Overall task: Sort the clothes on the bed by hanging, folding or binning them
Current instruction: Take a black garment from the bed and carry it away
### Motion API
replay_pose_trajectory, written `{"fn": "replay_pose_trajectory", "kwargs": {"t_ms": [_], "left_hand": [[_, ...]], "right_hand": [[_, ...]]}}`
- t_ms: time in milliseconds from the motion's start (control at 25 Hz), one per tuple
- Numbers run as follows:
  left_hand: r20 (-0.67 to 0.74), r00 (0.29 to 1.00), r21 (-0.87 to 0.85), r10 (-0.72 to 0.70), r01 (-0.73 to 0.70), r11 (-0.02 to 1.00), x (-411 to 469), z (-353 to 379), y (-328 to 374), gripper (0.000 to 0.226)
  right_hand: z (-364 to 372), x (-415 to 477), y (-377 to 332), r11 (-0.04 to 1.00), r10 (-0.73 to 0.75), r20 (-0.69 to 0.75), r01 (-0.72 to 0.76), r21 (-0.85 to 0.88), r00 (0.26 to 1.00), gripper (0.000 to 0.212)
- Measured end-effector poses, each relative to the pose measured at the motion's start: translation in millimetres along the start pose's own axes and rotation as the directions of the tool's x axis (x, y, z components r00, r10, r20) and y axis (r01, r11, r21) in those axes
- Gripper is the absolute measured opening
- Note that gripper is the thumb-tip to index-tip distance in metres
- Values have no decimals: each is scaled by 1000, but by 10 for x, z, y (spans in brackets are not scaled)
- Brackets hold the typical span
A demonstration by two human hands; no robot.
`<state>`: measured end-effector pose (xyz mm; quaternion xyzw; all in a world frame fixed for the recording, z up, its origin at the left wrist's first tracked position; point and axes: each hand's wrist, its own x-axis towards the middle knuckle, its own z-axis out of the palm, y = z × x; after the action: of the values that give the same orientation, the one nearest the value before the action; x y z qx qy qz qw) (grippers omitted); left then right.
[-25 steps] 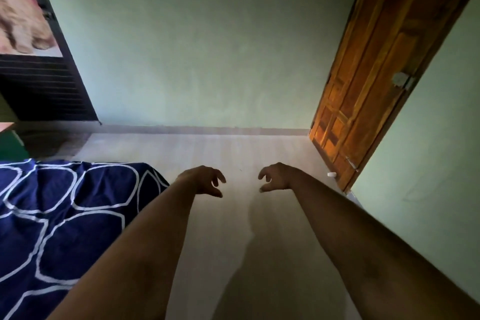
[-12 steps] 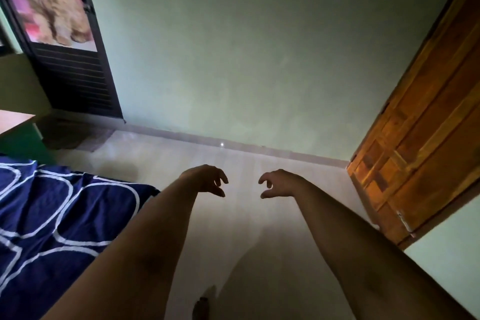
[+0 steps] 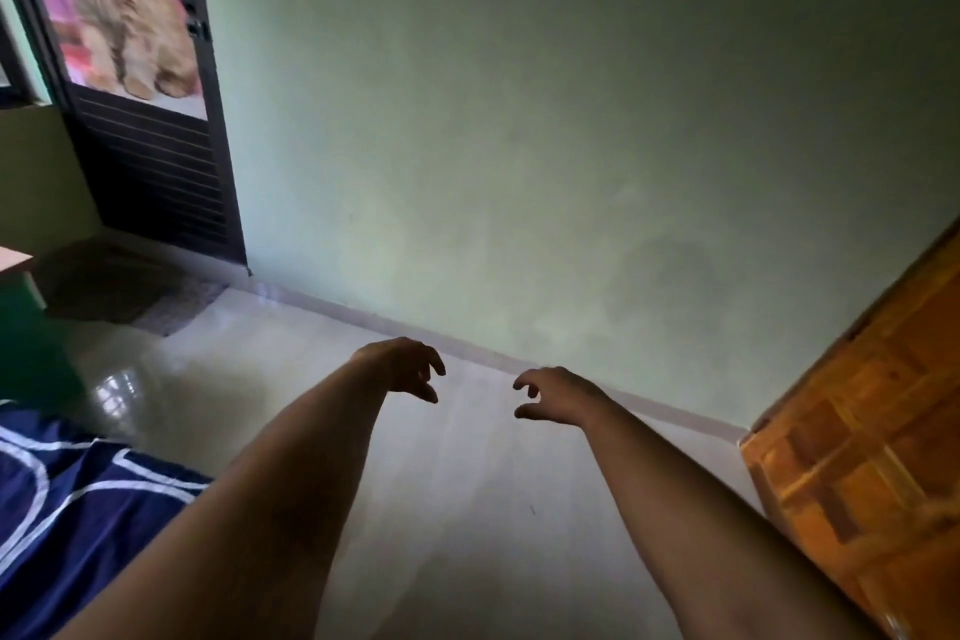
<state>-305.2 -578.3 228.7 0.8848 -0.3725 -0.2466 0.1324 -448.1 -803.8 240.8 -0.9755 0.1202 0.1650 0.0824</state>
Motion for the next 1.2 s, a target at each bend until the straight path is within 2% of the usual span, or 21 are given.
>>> {"fn": "replay_pose_trajectory", "kwargs": {"t_ms": [240,440,640,760,960,1200], "left_hand": [[-30,998,28,-46,47,999,1075,-514,-359,53],[-109,989,11,-97,99,995,1907,-1001,-543,52],[-171,965,-12,-196,197,980,2680,-1589,-753,54],[-173,958,24,-228,235,972,2866,-1797,-1020,53],[-220,921,-40,-321,320,947,2958,-2123,-1841,51],[-212,856,-105,-471,459,882,2929,-2587,-3205,55]], "right_hand": [[-510,1351,341,999,-28,22,29,-21,999,58],[-1078,2435,533,990,-134,16,135,-34,991,60],[-1768,3569,596,957,-242,62,248,-152,968,59],[-1888,4077,327,924,-322,101,336,-181,941,58],[-1990,5006,-411,860,-438,156,464,-213,885,56],[-1984,6144,-1757,757,-547,207,585,-290,811,55]]}}
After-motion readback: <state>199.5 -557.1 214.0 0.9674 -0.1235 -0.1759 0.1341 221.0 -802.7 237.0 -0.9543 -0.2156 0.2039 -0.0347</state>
